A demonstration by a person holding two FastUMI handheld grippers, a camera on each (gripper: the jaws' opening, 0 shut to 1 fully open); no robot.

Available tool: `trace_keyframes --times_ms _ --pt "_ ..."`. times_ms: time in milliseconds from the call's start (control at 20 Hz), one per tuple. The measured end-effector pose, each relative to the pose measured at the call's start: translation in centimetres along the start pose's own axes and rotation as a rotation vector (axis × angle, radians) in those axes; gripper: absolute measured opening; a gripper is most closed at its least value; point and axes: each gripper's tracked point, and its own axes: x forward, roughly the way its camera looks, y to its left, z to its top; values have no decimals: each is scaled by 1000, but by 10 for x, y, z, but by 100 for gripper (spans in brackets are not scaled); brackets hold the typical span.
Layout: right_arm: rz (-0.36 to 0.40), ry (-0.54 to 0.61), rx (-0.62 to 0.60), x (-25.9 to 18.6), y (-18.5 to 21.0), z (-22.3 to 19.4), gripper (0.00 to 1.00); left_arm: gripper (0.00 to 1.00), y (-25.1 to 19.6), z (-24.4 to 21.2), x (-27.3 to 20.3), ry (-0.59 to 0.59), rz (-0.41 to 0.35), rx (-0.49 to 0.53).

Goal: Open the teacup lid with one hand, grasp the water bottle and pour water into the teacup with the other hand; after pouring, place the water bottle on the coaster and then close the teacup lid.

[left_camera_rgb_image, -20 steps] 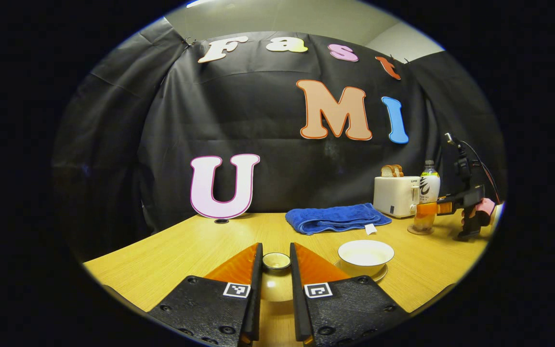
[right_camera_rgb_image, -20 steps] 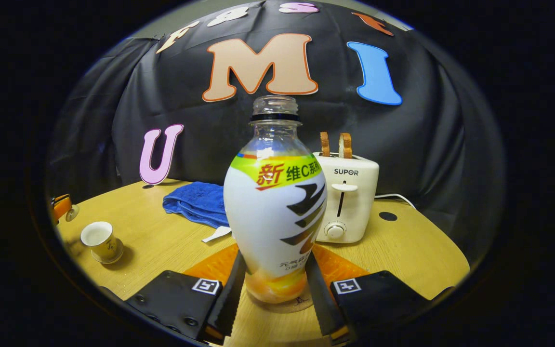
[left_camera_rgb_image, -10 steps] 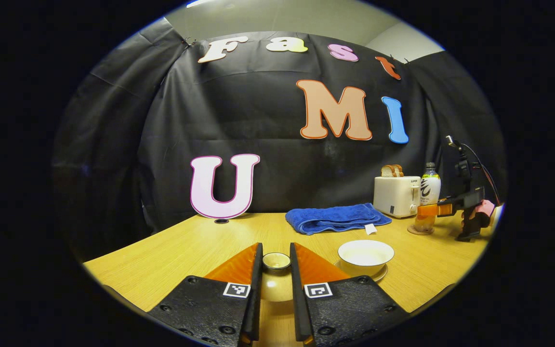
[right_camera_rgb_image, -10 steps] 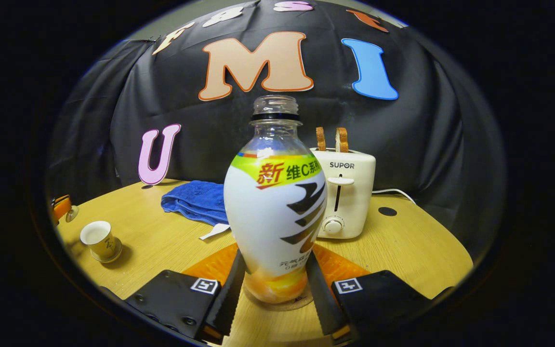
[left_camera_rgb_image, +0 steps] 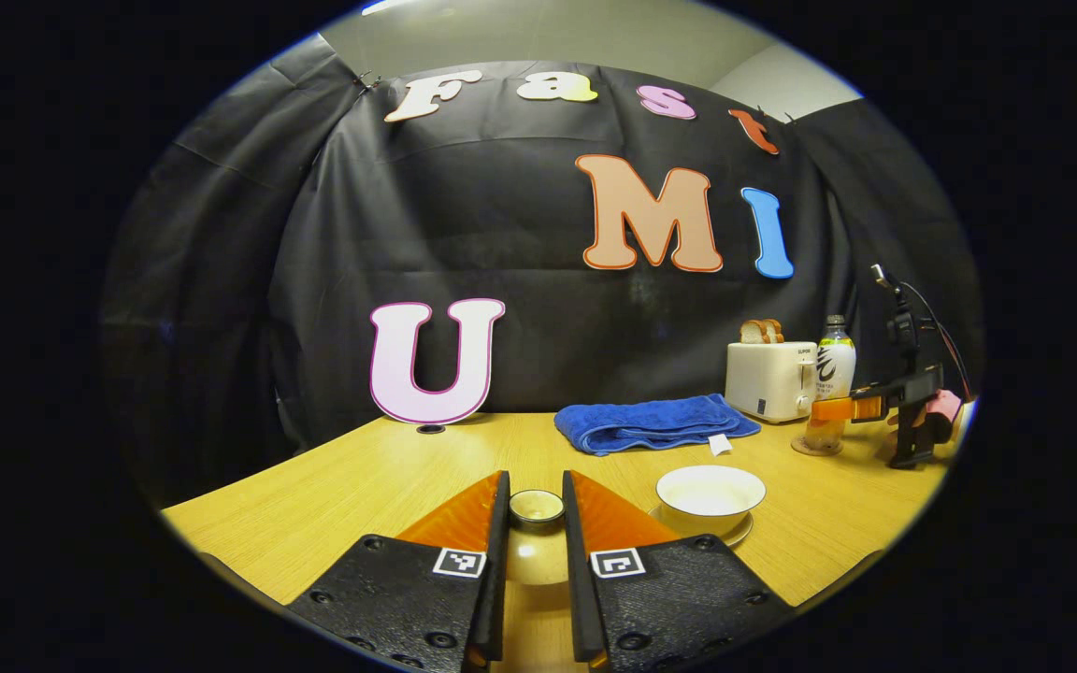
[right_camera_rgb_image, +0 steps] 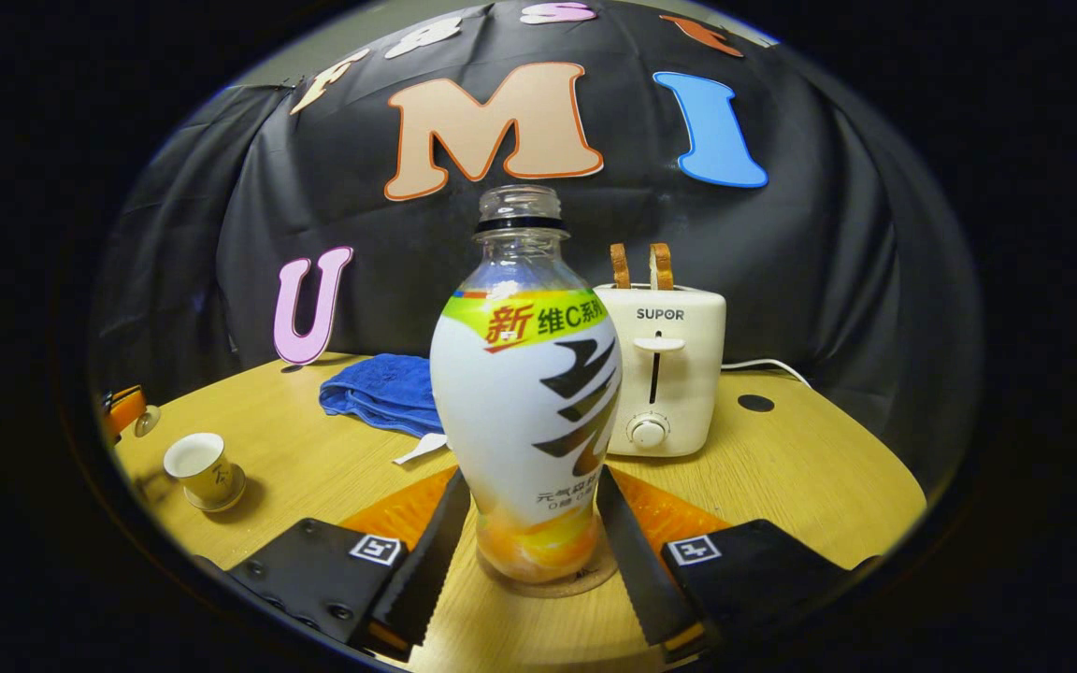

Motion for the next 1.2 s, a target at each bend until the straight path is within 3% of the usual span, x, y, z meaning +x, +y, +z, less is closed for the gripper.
trace_keyframes --times_ms 100,750,1000,1100,1200 --pt "2 -3 -1 -3 -1 -2 94 26 0 1 1 0 0 0" --pt "-2 -74 -5 -50 5 -3 92 26 -3 0 5 -1 -10 -2" --pt "-43 -134 4 -75 -1 1 97 26 -11 -1 13 4 -31 -2" --pt "-58 -164 7 -85 -2 4 92 26 -13 -1 16 4 -32 -2" --pt "-75 -199 7 -94 -4 8 94 26 -16 -1 18 4 -35 -3"
